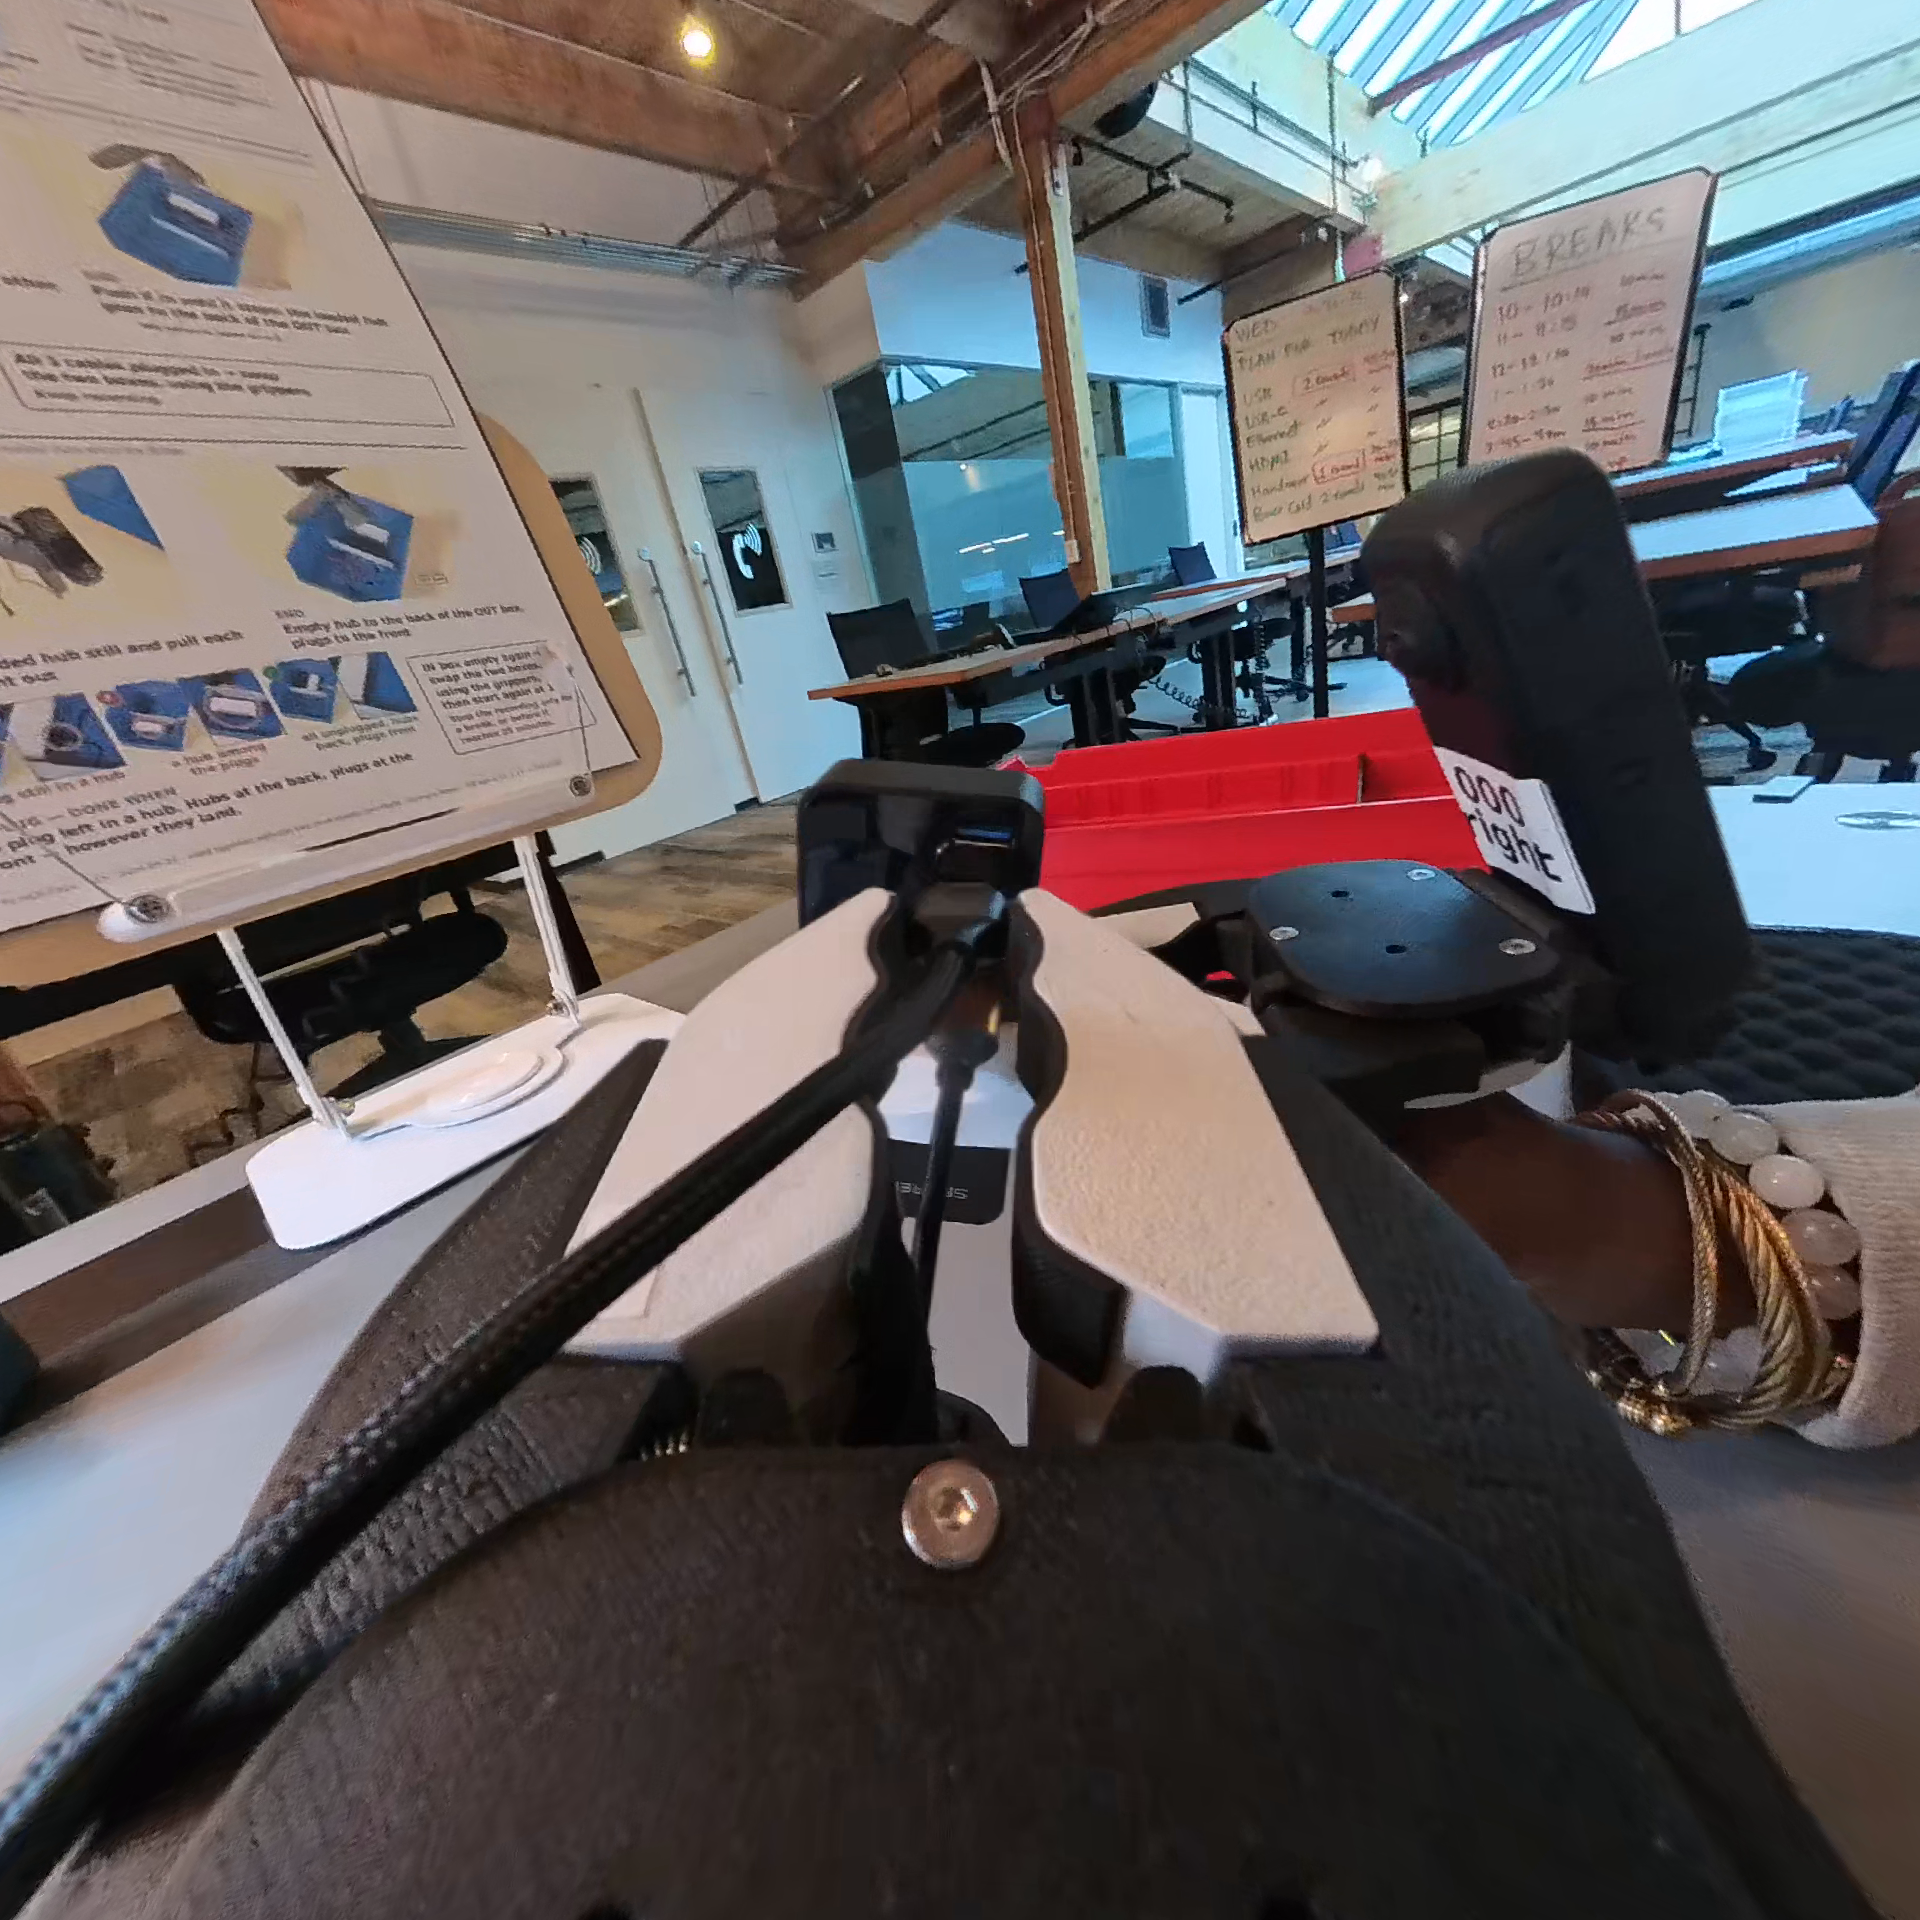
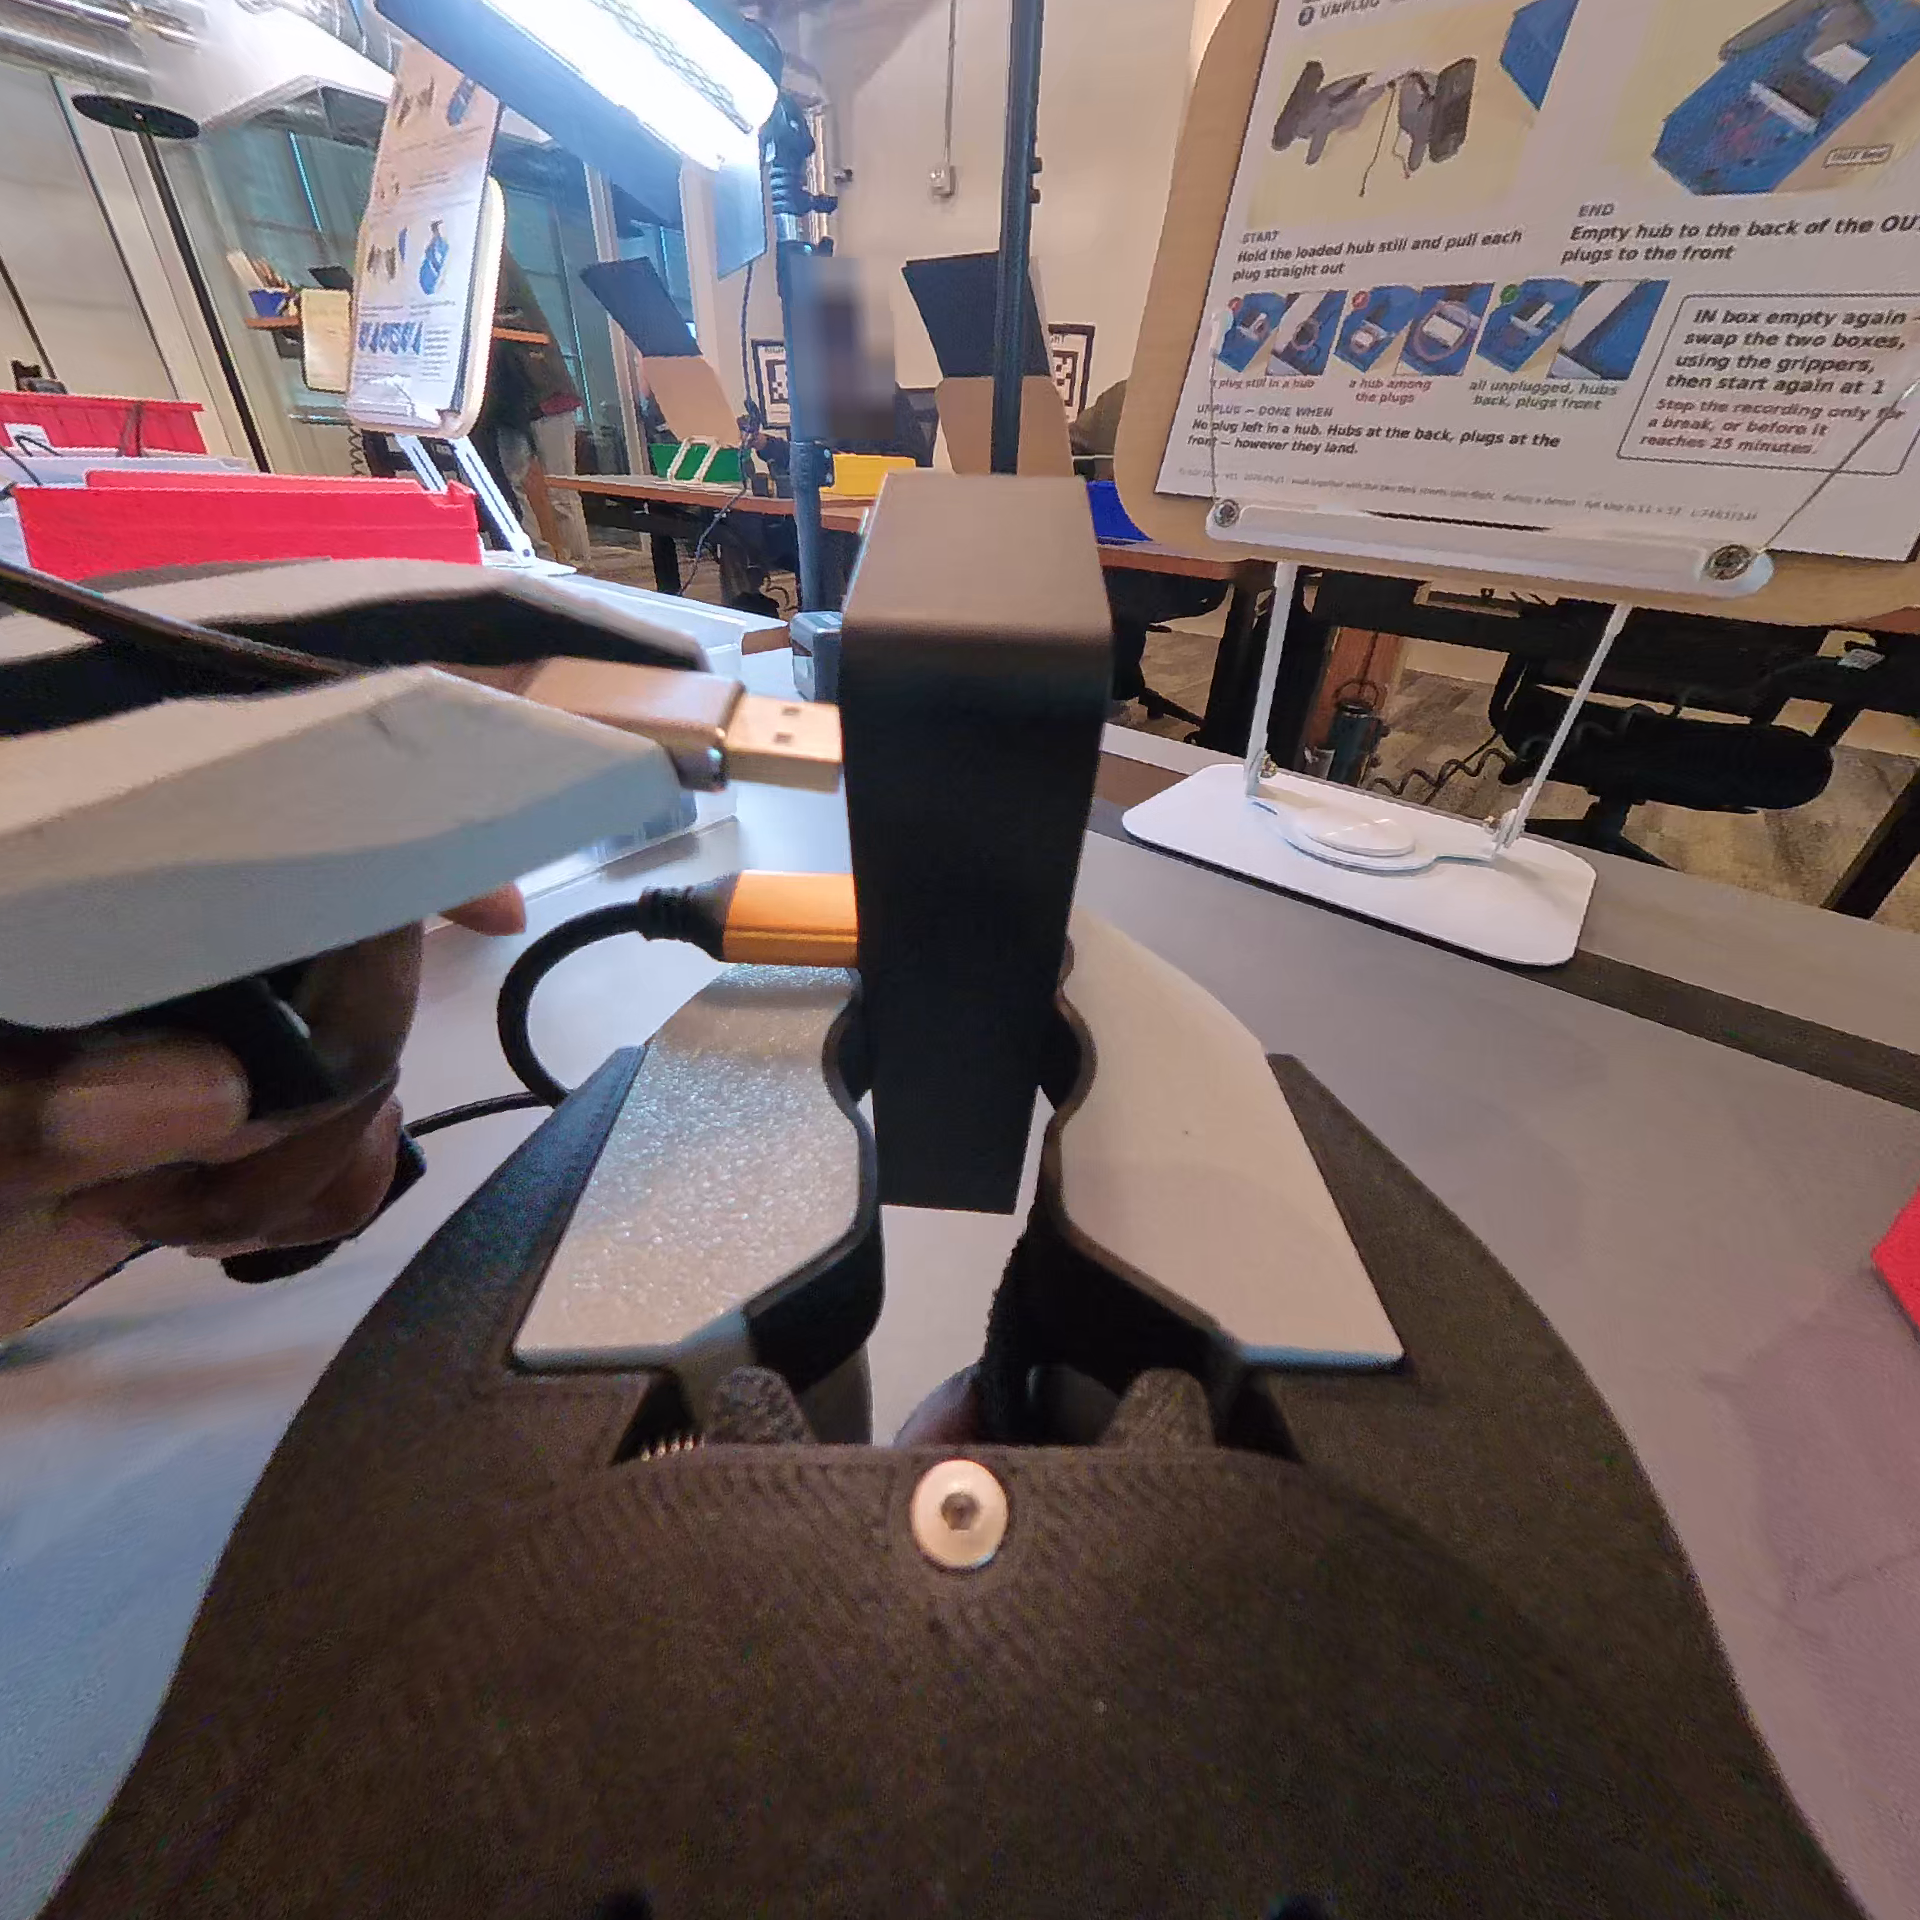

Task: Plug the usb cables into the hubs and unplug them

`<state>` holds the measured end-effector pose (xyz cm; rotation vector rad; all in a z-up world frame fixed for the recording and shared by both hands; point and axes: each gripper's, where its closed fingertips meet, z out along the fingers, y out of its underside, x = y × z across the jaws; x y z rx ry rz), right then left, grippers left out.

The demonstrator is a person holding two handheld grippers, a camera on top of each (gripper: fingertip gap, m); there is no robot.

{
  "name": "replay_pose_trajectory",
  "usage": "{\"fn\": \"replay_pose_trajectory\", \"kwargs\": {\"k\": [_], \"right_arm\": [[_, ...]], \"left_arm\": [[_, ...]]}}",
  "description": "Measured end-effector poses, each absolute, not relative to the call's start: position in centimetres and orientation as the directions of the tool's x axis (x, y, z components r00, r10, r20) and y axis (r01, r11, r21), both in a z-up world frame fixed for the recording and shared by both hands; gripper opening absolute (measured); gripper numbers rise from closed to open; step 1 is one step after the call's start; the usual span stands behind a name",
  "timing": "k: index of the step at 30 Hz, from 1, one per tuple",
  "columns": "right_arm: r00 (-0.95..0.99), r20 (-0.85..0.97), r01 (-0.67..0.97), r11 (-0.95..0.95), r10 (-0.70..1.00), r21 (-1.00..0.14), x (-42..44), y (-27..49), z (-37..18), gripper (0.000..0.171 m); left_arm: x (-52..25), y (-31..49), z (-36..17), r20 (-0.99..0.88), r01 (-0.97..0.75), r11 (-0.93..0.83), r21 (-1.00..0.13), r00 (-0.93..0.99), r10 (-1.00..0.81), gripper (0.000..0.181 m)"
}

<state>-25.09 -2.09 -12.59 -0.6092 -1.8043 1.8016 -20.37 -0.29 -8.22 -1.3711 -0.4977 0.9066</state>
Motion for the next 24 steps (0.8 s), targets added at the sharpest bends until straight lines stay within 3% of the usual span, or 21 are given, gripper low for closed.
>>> {"fn": "replay_pose_trajectory", "kwargs": {"k": [18,24], "right_arm": [[-0.772,0.069,-0.084,0.006,0.632,-0.996,-24.4,-2.1,-11.8,0.029],[-0.773,0.093,-0.118,0.001,0.628,-0.993,-24.3,-1.9,-11.4,0.029]], "left_arm": [[-19.7,0.1,-7.9,-0.289,-0.345,-0.102,-0.933,0.548,0.785,0.019],[-19.9,-0.2,-8.1,-0.207,-0.287,-0.033,-0.957,0.601,0.772,0.019]]}}
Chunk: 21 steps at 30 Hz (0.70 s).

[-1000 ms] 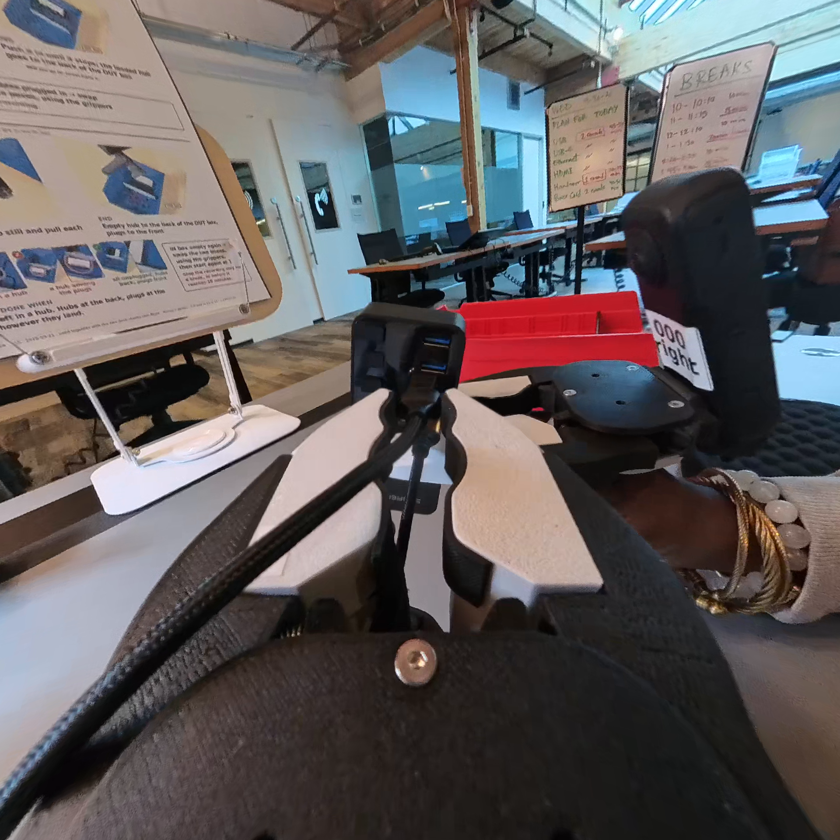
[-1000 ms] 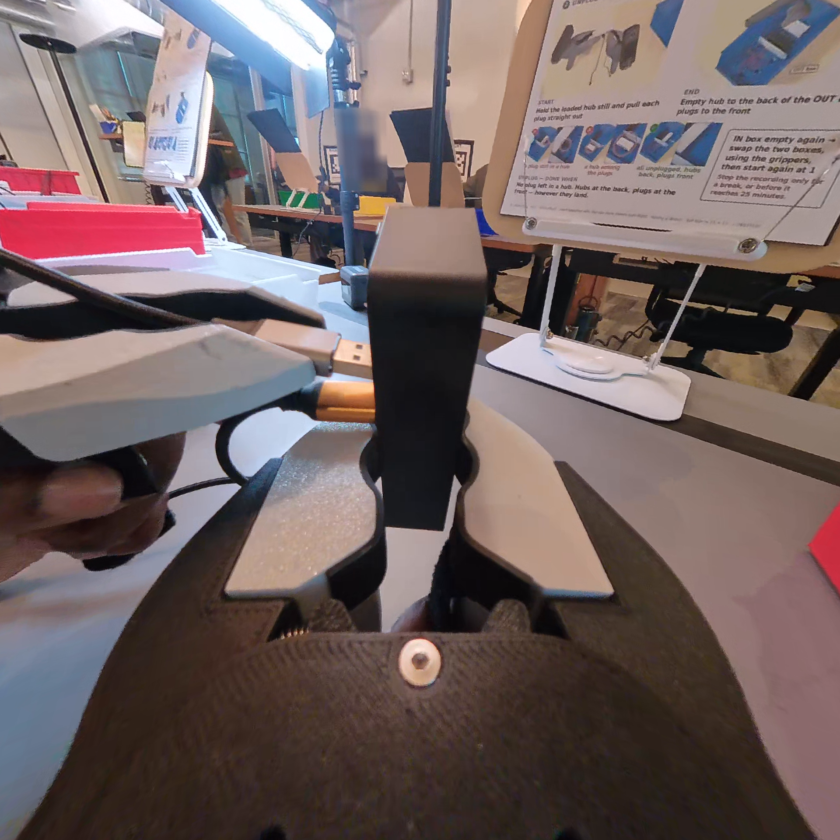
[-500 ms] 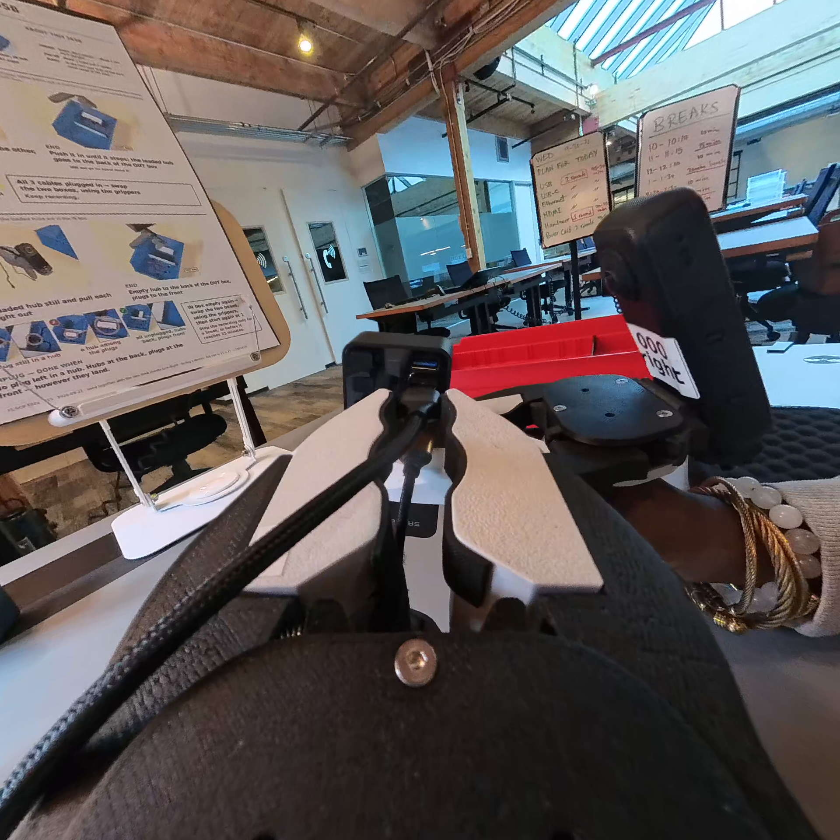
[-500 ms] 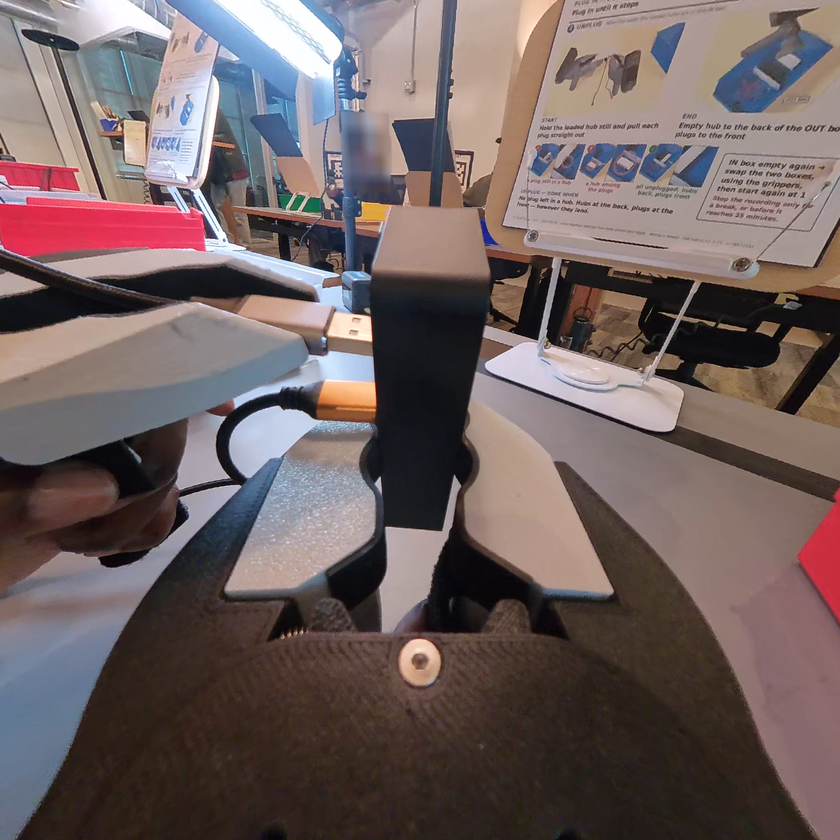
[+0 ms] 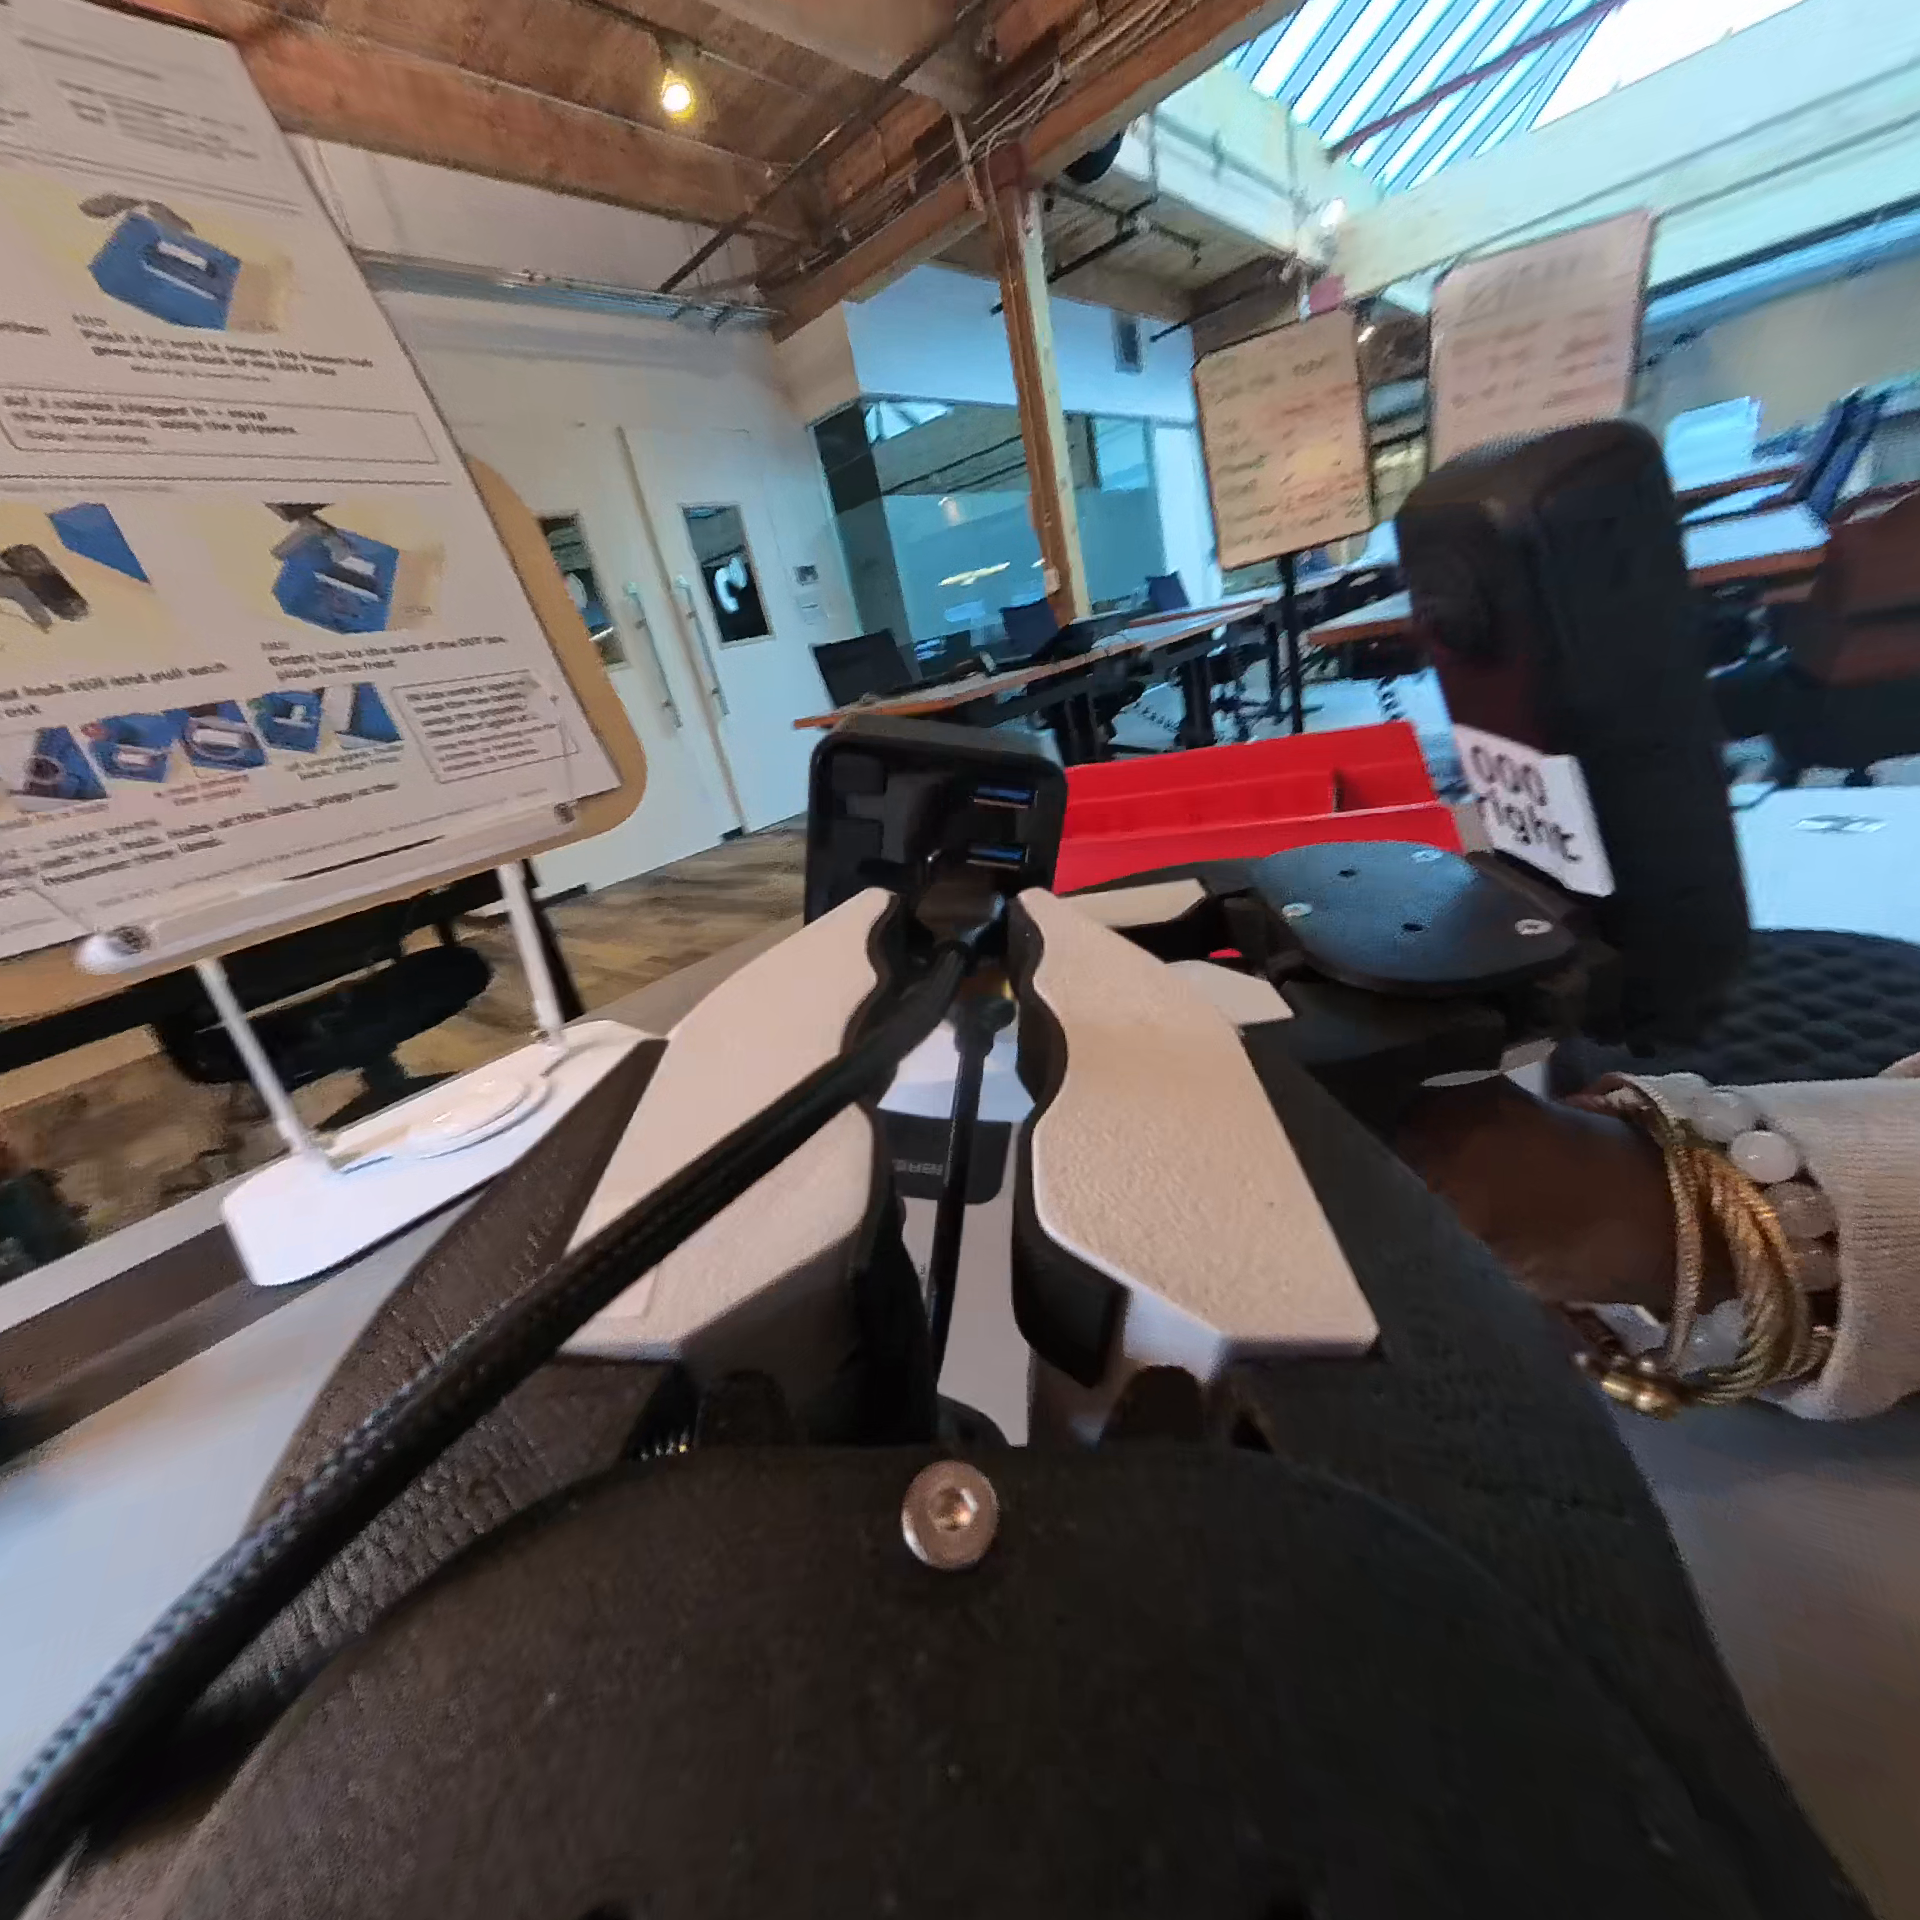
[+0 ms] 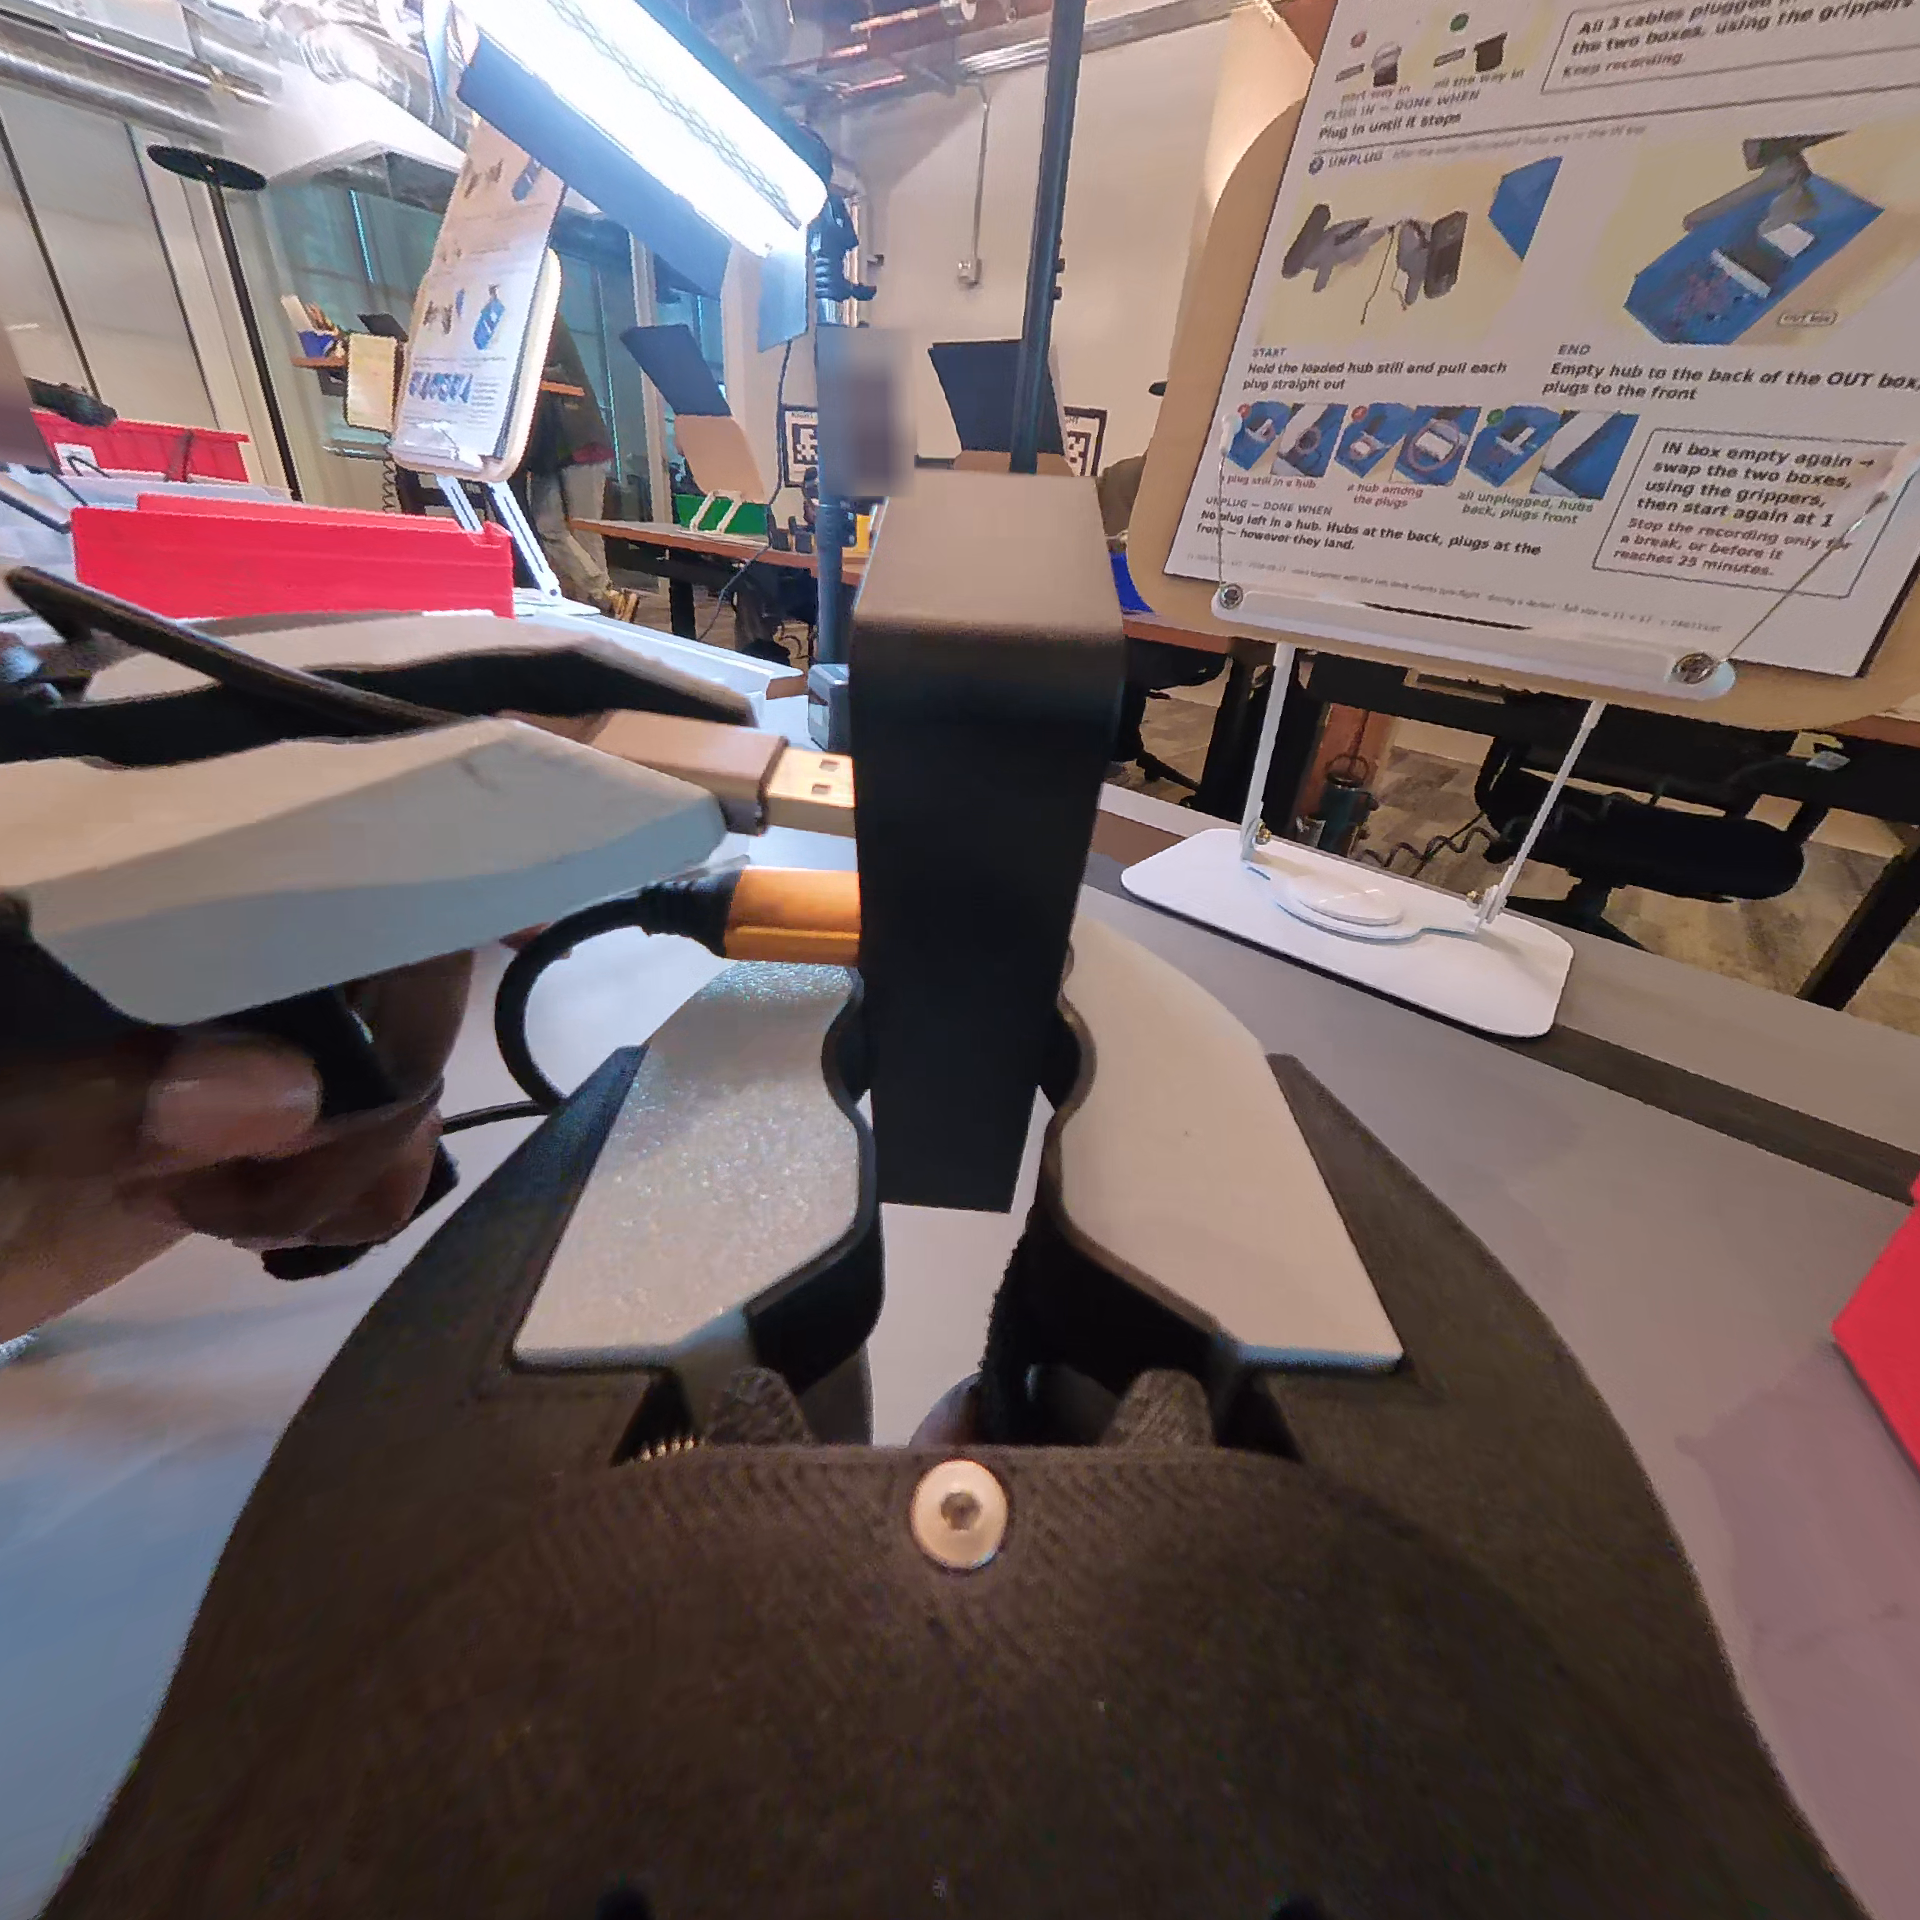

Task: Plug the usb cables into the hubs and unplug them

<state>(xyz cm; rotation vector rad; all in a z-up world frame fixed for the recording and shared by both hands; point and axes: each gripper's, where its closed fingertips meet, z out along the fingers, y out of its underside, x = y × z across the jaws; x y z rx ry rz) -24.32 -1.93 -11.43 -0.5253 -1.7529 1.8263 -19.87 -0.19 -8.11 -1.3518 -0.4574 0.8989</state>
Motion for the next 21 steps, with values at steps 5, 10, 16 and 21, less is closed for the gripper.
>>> {"fn": "replay_pose_trajectory", "kwargs": {"k": [5,10,16,21], "right_arm": [[-0.781,0.104,-0.125,0.008,0.616,-0.992,-24.09,-2.1,-11.36,0.029],[-0.788,0.087,-0.092,0.024,0.61,-0.995,-24.15,-2.32,-11.94,0.029],[-0.788,0.076,-0.076,0.026,0.611,-0.997,-24.31,-2.26,-12.16,0.029],[-0.784,0.11,-0.111,0.035,0.611,-0.993,-24.19,-2.14,-11.85,0.029]], "left_arm": [[-19.32,-0.1,-7.54,-0.199,-0.315,0.014,-0.949,0.631,0.75,0.019],[-19.34,-0.11,-7.68,-0.321,-0.384,-0.104,-0.917,0.558,0.765,0.02],[-19.4,0.15,-8.13,-0.323,-0.366,-0.119,-0.923,0.57,0.756,0.019],[-19.23,0.19,-7.97,-0.274,-0.343,-0.067,-0.937,0.6,0.751,0.02]]}}
